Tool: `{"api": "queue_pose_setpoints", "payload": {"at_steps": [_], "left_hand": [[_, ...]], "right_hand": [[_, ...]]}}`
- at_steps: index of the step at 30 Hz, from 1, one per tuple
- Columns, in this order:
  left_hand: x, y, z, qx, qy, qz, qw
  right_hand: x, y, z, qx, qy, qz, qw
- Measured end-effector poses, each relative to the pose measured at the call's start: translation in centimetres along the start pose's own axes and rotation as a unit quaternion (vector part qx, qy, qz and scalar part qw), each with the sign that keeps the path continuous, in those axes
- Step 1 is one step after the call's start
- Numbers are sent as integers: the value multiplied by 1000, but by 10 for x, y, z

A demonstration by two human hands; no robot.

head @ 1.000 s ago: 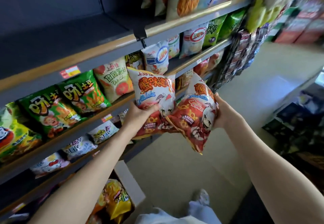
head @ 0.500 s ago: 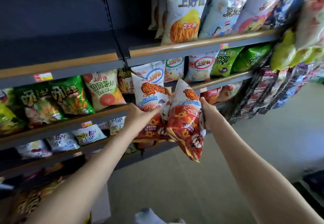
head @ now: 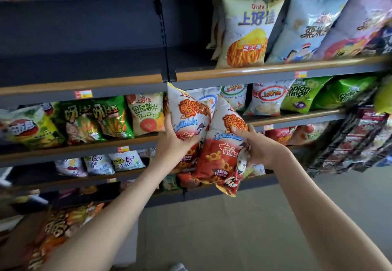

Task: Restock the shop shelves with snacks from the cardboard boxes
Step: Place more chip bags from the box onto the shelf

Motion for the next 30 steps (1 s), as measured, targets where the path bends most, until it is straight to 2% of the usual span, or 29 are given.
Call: {"api": "queue_pose_setpoints", "payload": {"at_steps": [4, 9, 12, 16, 19, 25, 30], "left_hand": [[-1, -25, 8, -5, 1, -41, 999], [7, -82, 3, -118, 30, -103, 987], [21, -119, 3, -196, 23, -138, 971], [45, -165, 7, -303, 3, -177, 937], [67, -194, 13, -362, 5, -183, 914], [113, -220, 27, -417, 20, -202, 886], [141, -216, 24, -426, 32, -197, 883]], "right_hand": [[2, 26, 21, -20, -74, -15, 997], [4, 54, 70, -27, -207, -47, 977], [8, 75, 105, 23, -293, -46, 955], [21, 105, 141, 82, -414, -58, 905], [31, 125, 160, 149, -489, -101, 854], [53, 151, 185, 235, -563, -184, 770], [51, 141, 187, 252, -599, -248, 718]]}}
Point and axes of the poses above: each hand's wrist, its own x-axis towards the middle knuckle, its own y-axis out of the palm, z = x × y, the point moved 3 cm from there along x, towards the middle knuckle, and after that the axes turned 2 degrees about z, right-handed, at the moved point
